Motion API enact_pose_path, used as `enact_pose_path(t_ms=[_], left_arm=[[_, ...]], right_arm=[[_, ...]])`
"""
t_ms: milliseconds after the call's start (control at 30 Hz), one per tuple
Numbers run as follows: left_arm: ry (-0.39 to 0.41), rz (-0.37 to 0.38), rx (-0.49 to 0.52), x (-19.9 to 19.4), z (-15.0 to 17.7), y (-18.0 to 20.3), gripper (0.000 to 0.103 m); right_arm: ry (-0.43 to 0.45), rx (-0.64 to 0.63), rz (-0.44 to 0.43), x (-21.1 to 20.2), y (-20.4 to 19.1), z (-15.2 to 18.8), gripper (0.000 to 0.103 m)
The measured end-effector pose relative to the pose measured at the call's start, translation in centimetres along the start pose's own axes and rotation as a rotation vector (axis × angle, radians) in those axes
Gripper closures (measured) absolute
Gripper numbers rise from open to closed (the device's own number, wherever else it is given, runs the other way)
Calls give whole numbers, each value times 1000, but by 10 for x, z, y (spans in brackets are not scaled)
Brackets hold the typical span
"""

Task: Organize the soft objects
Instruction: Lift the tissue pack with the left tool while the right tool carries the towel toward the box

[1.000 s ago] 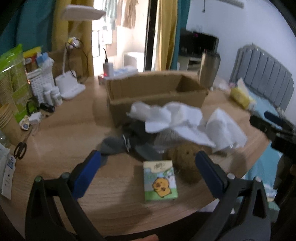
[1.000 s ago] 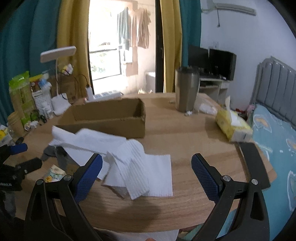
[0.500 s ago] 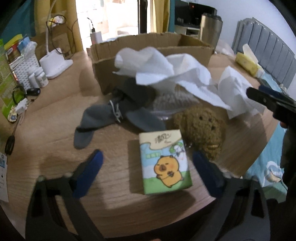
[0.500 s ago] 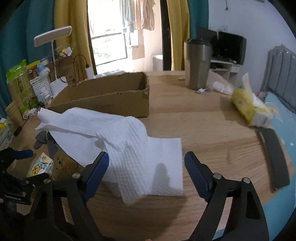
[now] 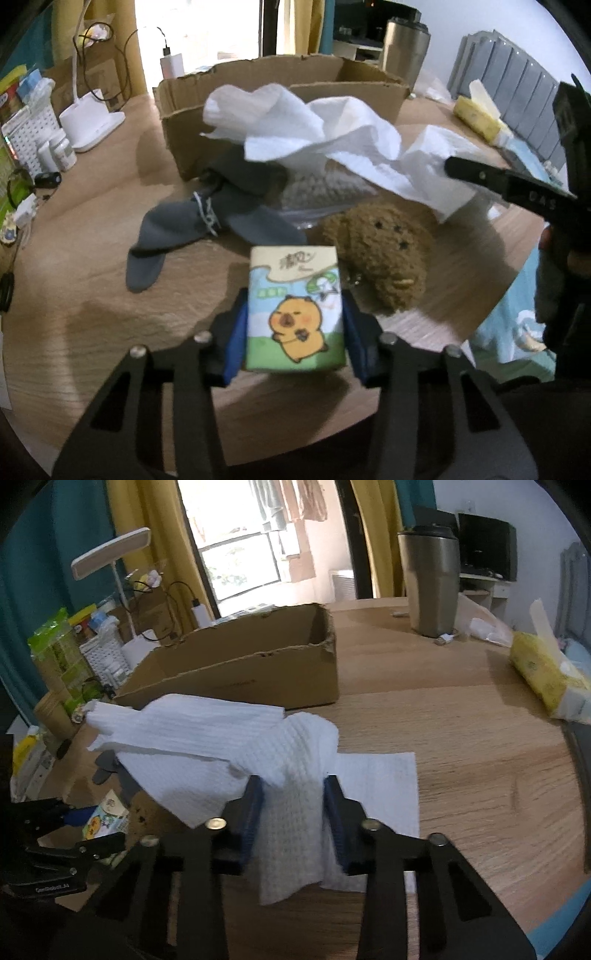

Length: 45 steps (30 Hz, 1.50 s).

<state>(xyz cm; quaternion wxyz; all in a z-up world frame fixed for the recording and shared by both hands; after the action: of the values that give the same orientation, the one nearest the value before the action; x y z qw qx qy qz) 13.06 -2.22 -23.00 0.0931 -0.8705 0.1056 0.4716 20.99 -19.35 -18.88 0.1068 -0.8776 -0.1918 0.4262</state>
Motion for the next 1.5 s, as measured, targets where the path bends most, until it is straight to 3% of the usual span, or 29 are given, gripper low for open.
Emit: enact_pose_path(t_ms=[100, 467, 733, 833, 867, 933, 967, 1000, 1067, 1367, 1500], left_arm=[[24, 0, 3, -8, -4, 0, 56], [144, -20, -27, -49, -26, -15, 56], [192, -44, -49, -65, -32, -23, 56], [203, -57, -65, -71, -33, -28, 56], [207, -62, -68, -73, -34, -30, 56], [215, -69, -71, -76, -36, -33, 56], [218, -71, -70, -77, -36, -32, 56], [221, -73, -68, -78, -37, -32, 56], [227, -77, -65, -80, -39, -32, 56], [278, -102, -67, -93, -56, -38, 55], [293, -104, -71, -96, -65, -41, 56]], right_arm=[[28, -18, -10, -8, -5, -6, 85], [130, -25, -58, -46, -11, -40, 86], [33, -21, -35, -17, -3, -27, 85], [4, -9, -28, -8, 1, -20, 77], [-10, -5, -24, -5, 3, -19, 65], [-16, 15, -26, -4, 6, -18, 60], [-9, 16, -36, -5, 6, -18, 63], [12, 16, -41, -8, 6, -20, 75], [35, 8, -36, -14, 5, -24, 86], [166, -7, -100, -56, -8, -55, 89], [158, -6, -135, -58, -12, -66, 88]])
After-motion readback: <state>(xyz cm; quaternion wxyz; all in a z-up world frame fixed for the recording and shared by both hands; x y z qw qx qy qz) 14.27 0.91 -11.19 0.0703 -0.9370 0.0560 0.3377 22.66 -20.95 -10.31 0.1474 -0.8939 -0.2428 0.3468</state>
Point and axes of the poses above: each gripper's, at about its wrist camera, not at the fingertips, and x roughly the way its jaws point, y to its right, z to its underside, the point moved 8 cm from there along x, roughly the way its jaws point, and after that the axes turned 15 degrees about x, right-handed, at the moved point
